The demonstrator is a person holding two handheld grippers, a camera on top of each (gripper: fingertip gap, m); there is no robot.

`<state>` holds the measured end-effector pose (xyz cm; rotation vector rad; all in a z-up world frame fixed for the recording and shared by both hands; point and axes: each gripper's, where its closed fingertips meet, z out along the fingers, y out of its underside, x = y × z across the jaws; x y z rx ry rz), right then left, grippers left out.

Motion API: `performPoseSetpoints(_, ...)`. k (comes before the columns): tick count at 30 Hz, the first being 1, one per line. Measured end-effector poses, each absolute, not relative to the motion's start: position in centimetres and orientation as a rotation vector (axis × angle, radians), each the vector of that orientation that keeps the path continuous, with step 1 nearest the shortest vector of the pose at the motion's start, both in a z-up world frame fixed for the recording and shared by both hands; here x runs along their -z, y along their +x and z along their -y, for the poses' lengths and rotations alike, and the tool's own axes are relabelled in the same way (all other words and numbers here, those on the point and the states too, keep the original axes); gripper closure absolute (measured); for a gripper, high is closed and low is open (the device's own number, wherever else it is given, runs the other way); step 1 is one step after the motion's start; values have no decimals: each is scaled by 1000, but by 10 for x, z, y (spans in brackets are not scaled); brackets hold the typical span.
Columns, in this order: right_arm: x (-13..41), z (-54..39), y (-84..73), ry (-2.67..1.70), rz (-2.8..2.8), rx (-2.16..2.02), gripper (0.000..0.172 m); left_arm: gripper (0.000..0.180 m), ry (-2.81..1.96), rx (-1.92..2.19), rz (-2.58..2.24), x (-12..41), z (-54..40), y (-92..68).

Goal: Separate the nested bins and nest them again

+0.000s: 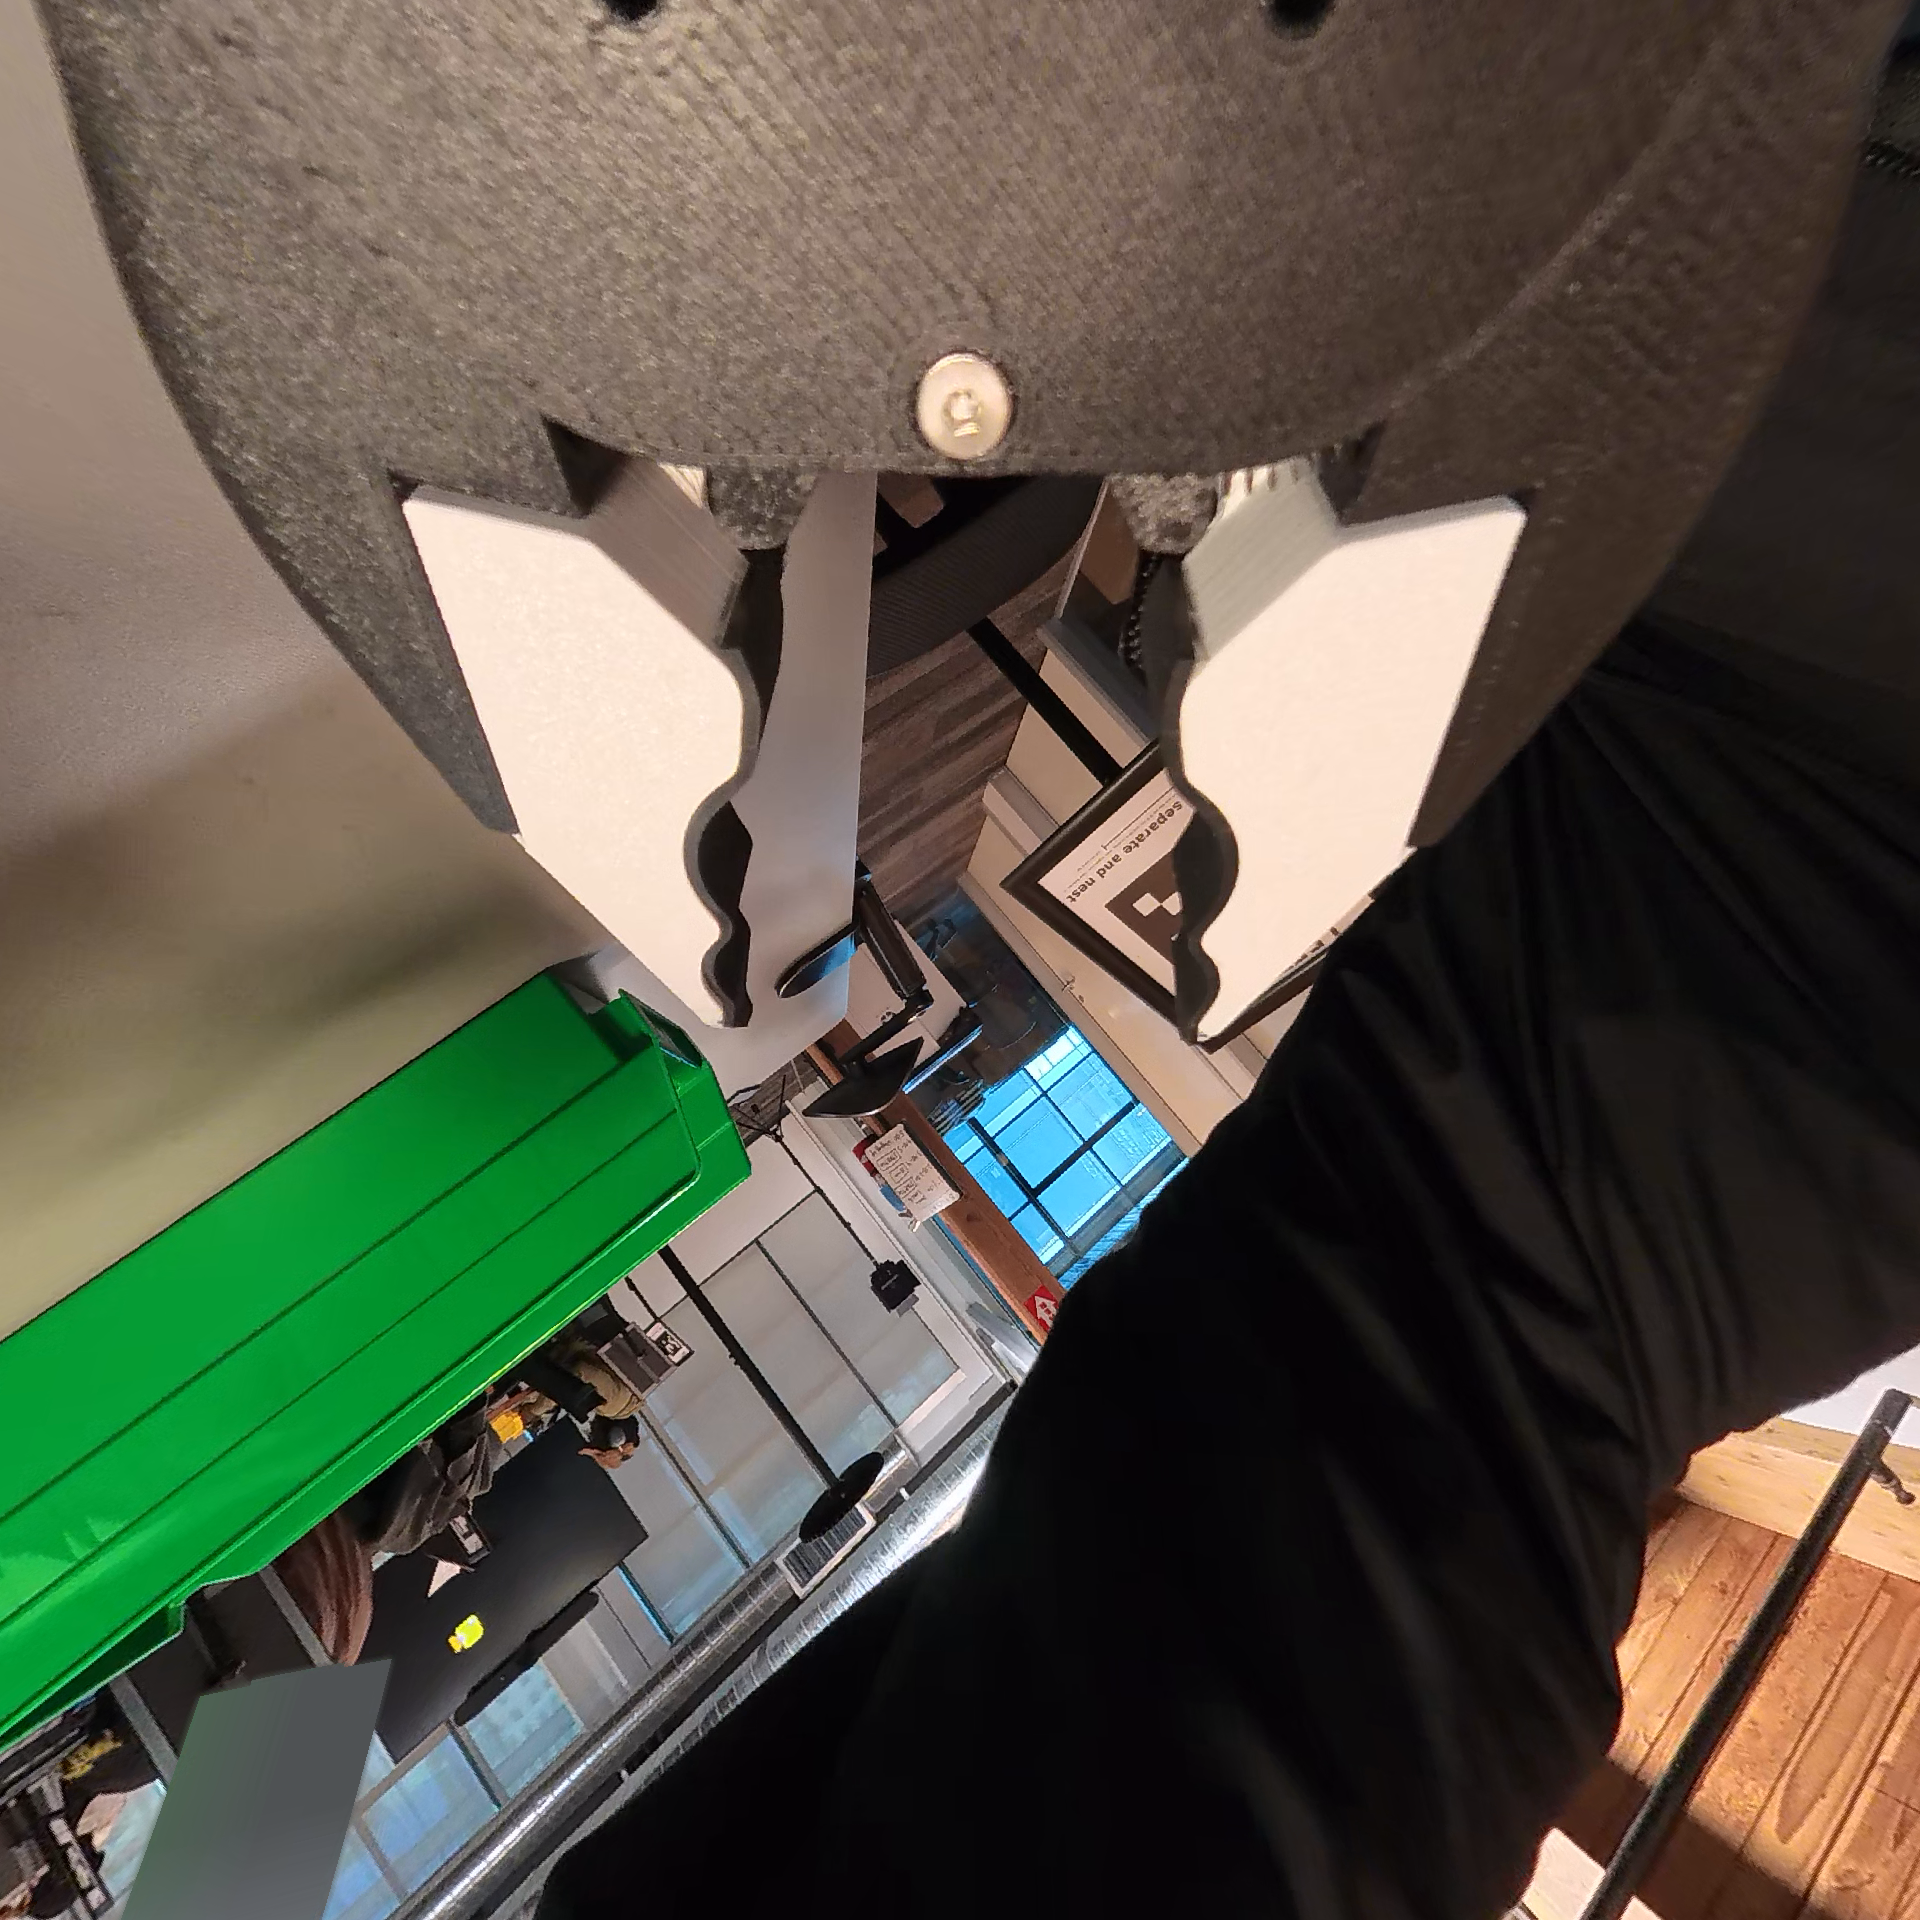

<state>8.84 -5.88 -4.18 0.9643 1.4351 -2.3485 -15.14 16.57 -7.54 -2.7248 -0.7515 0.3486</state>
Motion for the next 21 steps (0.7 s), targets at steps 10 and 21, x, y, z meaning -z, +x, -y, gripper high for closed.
performPoseSetpoints(10,42,59,88,964,-1431,2345,88,77,-2687,-367,738,66,-166,-151)
performPoseSetpoints(21,42,58,88,964,-1427,2346,89,74,-2729,-315,702,67,-163,-136)
